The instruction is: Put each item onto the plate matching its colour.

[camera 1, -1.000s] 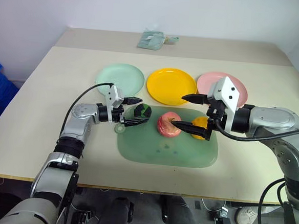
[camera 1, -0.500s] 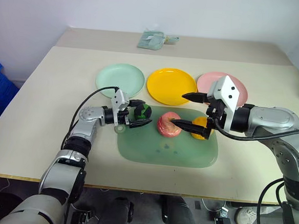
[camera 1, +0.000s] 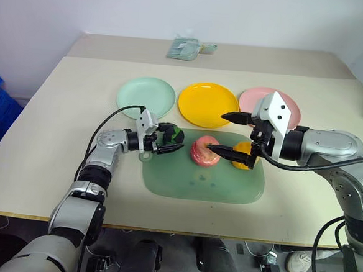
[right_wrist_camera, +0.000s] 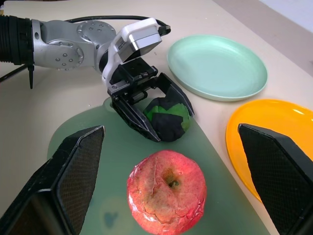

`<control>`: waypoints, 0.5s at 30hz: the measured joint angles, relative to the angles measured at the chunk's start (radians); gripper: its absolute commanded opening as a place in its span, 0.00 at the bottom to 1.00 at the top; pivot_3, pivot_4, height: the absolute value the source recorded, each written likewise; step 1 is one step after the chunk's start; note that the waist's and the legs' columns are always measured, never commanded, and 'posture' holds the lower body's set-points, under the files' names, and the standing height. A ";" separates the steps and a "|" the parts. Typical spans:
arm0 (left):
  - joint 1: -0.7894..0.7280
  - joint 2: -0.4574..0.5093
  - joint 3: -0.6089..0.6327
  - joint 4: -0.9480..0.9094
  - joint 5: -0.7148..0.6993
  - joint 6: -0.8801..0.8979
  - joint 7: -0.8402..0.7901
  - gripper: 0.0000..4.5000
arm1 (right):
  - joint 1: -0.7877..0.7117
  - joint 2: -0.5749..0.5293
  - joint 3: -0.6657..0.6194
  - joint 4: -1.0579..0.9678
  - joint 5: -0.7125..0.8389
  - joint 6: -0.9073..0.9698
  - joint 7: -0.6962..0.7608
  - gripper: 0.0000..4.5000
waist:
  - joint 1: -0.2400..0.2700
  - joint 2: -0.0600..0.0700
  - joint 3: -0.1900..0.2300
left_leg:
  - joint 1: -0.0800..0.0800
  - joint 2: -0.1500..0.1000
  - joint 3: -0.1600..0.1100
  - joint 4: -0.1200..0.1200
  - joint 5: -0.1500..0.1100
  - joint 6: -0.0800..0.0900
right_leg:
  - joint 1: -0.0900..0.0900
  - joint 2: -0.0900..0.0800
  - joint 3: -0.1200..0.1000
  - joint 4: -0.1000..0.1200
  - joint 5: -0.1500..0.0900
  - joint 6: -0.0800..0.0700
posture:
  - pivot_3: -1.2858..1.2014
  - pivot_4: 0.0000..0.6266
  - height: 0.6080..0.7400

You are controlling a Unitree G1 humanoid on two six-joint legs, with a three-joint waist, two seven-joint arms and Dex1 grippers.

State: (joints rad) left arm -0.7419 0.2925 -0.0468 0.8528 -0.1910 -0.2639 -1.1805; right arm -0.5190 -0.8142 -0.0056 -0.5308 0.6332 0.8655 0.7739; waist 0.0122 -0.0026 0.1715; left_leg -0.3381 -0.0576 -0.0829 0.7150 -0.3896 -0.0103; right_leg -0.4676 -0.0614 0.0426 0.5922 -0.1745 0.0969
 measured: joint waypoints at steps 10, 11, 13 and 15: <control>0.000 0.000 0.001 -0.001 0.001 -0.011 0.000 0.82 | -0.006 0.000 0.000 0.000 -0.001 -0.001 0.002 1.00 | 0.000 0.000 0.000 | 0.000 0.000 0.000 0.000 0.000 0.000 | 0.000 0.000 0.000 0.000 0.000 0.000 | 0.52 0.24 1.00; 0.001 0.000 0.001 -0.004 0.001 -0.011 0.002 0.82 | -0.006 0.000 0.000 0.000 -0.001 -0.001 0.002 1.00 | 0.000 0.000 0.000 | 0.000 0.000 0.000 0.000 0.000 0.000 | 0.000 0.000 0.000 0.000 0.000 0.000 | 0.52 0.24 1.00; 0.007 -0.001 0.001 -0.022 0.000 -0.003 -0.001 0.82 | -0.006 0.000 0.000 0.000 -0.001 -0.001 0.003 1.00 | 0.000 0.000 0.000 | 0.000 0.000 0.000 0.000 0.000 0.000 | 0.000 0.000 0.000 0.000 0.000 0.000 | 0.52 0.24 1.00; 0.013 -0.002 0.002 -0.039 -0.009 0.012 -0.009 0.82 | -0.007 0.000 0.000 0.000 -0.001 -0.001 0.003 1.00 | 0.000 0.000 0.000 | 0.000 0.000 0.000 0.000 0.000 0.000 | 0.000 0.000 0.000 0.000 0.000 0.000 | 0.52 0.24 1.00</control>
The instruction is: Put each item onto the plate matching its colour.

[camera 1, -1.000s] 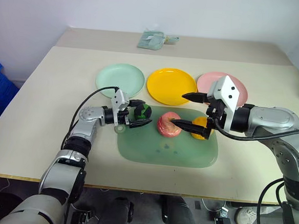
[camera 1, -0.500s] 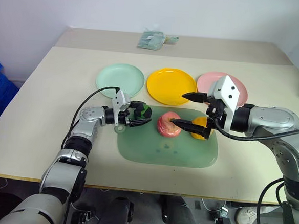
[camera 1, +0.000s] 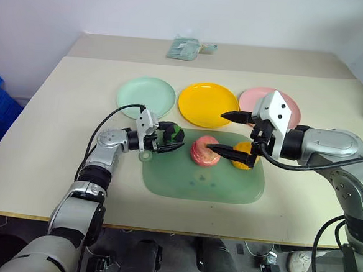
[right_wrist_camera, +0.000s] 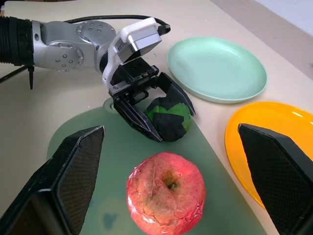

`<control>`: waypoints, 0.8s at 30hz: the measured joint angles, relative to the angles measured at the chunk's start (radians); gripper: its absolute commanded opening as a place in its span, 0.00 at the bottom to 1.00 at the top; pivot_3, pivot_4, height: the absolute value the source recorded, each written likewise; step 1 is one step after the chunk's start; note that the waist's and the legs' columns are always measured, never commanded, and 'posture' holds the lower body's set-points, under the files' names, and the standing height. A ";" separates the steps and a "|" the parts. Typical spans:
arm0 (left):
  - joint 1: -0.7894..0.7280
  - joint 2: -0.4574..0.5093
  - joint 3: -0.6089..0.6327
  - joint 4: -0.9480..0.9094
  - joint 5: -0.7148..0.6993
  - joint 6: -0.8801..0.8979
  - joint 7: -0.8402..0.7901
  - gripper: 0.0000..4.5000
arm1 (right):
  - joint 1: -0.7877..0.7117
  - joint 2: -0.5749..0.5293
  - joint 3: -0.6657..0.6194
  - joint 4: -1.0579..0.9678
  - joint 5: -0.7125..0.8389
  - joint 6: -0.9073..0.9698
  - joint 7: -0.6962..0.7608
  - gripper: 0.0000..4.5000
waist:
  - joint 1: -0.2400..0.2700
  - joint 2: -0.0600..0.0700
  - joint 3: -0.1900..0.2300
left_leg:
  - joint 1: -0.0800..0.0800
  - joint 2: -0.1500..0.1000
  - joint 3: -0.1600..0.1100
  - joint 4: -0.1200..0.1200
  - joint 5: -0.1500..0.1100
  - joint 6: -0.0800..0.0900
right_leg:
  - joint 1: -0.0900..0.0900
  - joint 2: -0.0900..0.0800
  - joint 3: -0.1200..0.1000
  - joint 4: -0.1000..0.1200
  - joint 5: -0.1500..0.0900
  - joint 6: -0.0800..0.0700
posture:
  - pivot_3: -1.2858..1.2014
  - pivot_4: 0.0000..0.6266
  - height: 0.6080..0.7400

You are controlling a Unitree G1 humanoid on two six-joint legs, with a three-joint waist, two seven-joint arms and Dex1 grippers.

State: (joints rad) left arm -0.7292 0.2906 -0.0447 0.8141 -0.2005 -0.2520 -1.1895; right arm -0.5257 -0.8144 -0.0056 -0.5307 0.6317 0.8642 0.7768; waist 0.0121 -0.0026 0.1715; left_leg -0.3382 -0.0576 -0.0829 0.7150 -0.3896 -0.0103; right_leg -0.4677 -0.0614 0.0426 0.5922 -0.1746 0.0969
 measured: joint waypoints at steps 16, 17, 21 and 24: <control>-0.082 -0.010 0.105 -0.007 -0.049 0.003 0.122 0.71 | 0.000 0.002 -0.002 0.000 0.001 0.000 -0.003 1.00 | 0.001 0.000 0.000 | 0.000 0.000 0.000 0.000 0.000 0.000 | 0.000 0.000 0.000 0.001 0.000 0.000 | 0.52 0.24 1.00; -0.103 -0.010 0.113 0.012 -0.049 -0.001 0.145 0.71 | 0.000 0.005 -0.003 0.000 0.001 0.000 -0.006 1.00 | 0.001 0.000 0.000 | 0.000 0.000 0.000 0.000 0.000 -0.001 | 0.000 0.000 0.000 0.001 0.000 0.000 | 0.52 0.24 1.00; -0.233 0.008 0.173 0.190 -0.017 -0.021 0.414 0.71 | -0.068 0.113 -0.012 0.065 -0.040 -0.039 -0.111 1.00 | -0.008 -0.001 0.000 | 0.001 0.000 0.000 0.000 0.001 -0.003 | 0.000 0.000 0.000 0.001 0.001 0.001 | 0.52 0.24 1.00; -0.271 0.013 0.200 0.279 0.002 -0.039 0.570 0.71 | -0.109 0.161 -0.016 0.153 -0.107 -0.063 -0.208 1.00 | -0.004 -0.001 0.000 | 0.001 0.000 0.000 0.000 0.004 -0.007 | 0.000 0.000 0.000 0.001 0.001 0.001 | 0.52 0.24 1.00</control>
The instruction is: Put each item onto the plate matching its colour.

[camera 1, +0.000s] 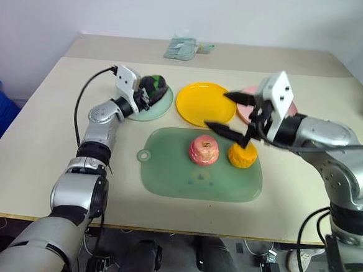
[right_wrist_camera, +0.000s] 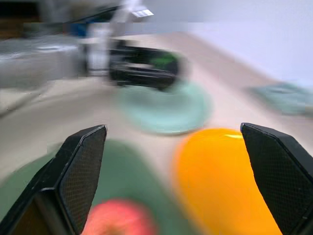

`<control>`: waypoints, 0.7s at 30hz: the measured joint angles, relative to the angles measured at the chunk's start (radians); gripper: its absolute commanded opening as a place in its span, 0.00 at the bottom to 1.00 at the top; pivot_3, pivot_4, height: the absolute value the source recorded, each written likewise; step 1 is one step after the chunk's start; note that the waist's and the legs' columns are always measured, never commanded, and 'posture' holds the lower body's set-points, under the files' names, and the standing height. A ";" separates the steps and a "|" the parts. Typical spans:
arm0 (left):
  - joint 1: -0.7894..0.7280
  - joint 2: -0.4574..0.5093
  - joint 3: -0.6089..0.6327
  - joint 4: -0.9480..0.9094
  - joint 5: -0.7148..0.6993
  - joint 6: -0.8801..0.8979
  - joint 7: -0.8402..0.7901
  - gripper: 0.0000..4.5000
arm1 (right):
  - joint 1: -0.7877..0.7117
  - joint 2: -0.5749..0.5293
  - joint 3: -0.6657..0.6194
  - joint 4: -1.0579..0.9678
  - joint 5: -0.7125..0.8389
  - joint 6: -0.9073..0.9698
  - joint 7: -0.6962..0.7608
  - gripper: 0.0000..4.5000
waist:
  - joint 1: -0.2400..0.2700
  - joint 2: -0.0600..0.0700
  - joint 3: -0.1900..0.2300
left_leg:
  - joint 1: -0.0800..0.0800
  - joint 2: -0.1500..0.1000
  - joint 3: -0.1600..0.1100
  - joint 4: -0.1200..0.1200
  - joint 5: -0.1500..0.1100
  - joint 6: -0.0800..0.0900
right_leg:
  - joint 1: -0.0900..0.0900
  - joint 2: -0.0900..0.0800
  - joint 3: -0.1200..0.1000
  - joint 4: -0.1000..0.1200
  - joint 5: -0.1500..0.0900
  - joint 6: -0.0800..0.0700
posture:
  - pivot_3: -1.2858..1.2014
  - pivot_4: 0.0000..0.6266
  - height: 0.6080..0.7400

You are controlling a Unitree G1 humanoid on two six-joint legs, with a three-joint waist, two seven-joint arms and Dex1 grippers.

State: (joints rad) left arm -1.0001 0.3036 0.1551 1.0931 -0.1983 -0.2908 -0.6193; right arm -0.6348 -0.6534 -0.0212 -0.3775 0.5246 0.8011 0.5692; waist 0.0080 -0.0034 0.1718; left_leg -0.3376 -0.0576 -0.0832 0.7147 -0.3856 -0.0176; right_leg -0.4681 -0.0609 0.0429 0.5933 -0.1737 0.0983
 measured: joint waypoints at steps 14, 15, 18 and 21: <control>-0.001 0.000 0.067 0.113 0.013 0.020 0.204 0.98 | 0.043 0.064 0.033 0.027 -0.071 -0.031 -0.036 1.00 | 0.002 0.000 0.000 | -0.009 -0.003 0.000 0.001 0.000 0.000 | -0.007 -0.001 0.000 0.001 0.000 0.000 | 0.52 0.24 1.00; -0.002 0.001 0.067 0.113 0.014 0.016 0.202 0.98 | 0.044 0.061 0.033 0.026 -0.071 -0.034 -0.028 1.00 | 0.002 0.000 0.000 | -0.008 -0.003 0.000 0.001 0.000 0.000 | -0.007 -0.001 0.000 0.001 0.000 0.000 | 0.52 0.24 1.00; -0.007 0.002 0.067 0.098 0.010 0.005 0.142 0.98 | 0.073 0.012 0.033 0.014 -0.068 -0.042 0.024 1.00 | 0.004 0.000 0.000 | -0.009 -0.003 0.000 0.001 0.000 0.001 | -0.007 -0.001 0.000 0.001 0.000 0.000 | 0.52 0.24 1.00; 0.002 0.012 0.064 0.020 -0.029 0.022 -0.044 0.98 | 0.138 -0.093 0.032 0.004 -0.050 -0.029 0.114 1.00 | 0.003 0.000 0.000 | -0.010 -0.004 0.000 0.001 0.000 0.001 | -0.007 -0.002 -0.001 0.000 0.000 0.000 | 0.52 0.24 1.00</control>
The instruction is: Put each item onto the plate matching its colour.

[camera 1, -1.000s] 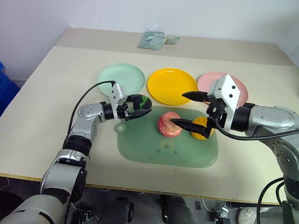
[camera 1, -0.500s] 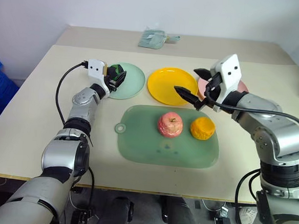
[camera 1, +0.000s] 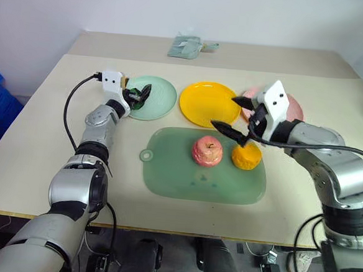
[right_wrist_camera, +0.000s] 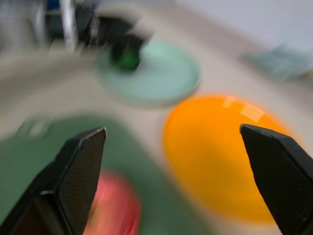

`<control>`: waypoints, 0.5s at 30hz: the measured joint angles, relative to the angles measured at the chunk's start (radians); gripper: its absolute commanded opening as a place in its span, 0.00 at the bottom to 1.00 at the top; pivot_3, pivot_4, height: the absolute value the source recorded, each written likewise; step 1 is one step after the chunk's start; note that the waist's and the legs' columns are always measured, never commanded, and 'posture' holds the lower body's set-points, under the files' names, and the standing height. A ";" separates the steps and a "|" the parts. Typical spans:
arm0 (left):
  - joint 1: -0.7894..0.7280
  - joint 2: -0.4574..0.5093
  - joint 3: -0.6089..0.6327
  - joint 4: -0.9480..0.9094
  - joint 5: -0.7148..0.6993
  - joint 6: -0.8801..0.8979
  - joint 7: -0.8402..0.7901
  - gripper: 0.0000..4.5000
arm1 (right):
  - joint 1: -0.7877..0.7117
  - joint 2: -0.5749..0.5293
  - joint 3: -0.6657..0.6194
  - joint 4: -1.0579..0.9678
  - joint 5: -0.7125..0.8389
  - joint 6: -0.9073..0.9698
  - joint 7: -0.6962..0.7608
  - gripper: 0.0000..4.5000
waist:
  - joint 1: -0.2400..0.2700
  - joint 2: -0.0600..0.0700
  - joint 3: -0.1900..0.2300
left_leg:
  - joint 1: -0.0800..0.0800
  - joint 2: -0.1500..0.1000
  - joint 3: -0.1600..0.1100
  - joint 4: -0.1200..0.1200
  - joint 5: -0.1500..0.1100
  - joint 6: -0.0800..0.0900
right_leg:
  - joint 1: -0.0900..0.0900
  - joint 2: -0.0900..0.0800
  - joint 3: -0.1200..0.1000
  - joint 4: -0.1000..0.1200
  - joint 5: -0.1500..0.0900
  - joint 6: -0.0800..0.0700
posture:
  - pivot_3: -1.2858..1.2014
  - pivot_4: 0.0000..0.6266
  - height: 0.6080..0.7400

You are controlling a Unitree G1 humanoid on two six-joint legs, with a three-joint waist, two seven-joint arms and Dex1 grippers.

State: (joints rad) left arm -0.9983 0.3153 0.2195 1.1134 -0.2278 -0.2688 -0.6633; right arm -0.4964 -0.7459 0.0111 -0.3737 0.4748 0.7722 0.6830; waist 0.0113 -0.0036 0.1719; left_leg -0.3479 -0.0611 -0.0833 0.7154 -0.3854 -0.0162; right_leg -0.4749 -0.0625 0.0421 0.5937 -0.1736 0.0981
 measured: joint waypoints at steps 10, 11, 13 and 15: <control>0.286 0.182 -0.072 -0.617 -0.252 0.447 -0.648 0.98 | 0.113 -0.171 -0.095 0.012 0.064 0.053 0.170 1.00 | -0.027 0.000 0.000 | 0.007 0.003 0.002 0.000 -0.003 0.006 | 0.003 0.001 0.002 0.001 0.000 0.000 | 0.52 0.24 1.00; 0.302 0.202 -0.077 -0.653 -0.263 0.471 -0.670 0.98 | 0.102 -0.162 -0.097 0.012 0.073 0.054 0.170 1.00 | -0.028 0.000 0.000 | 0.009 0.004 0.002 0.000 -0.003 0.005 | 0.005 0.002 0.002 0.002 0.000 0.000 | 0.52 0.24 1.00; 0.357 0.260 -0.092 -0.751 -0.281 0.521 -0.736 0.98 | 0.068 -0.127 -0.098 -0.002 0.106 0.064 0.169 1.00 | -0.030 0.000 0.000 | 0.012 0.006 0.001 0.000 -0.003 0.005 | 0.007 0.004 0.002 0.002 0.000 0.000 | 0.52 0.24 1.00; 0.410 0.309 -0.111 -0.820 -0.287 0.547 -0.790 0.98 | 0.039 -0.092 -0.083 -0.026 0.120 0.072 0.161 1.00 | -0.027 0.000 0.000 | 0.012 0.006 0.000 0.000 -0.003 0.005 | 0.007 0.004 0.001 0.002 0.000 0.000 | 0.52 0.24 1.00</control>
State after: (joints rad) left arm -0.5886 0.6245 0.1090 0.2938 -0.5153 0.2782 -1.4538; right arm -0.4577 -0.8376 -0.0716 -0.3994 0.5949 0.8442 0.8440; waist -0.0160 -0.0037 0.1722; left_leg -0.3361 -0.0550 -0.0831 0.7152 -0.3882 -0.0114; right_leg -0.4676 -0.0581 0.0432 0.5954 -0.1736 0.0981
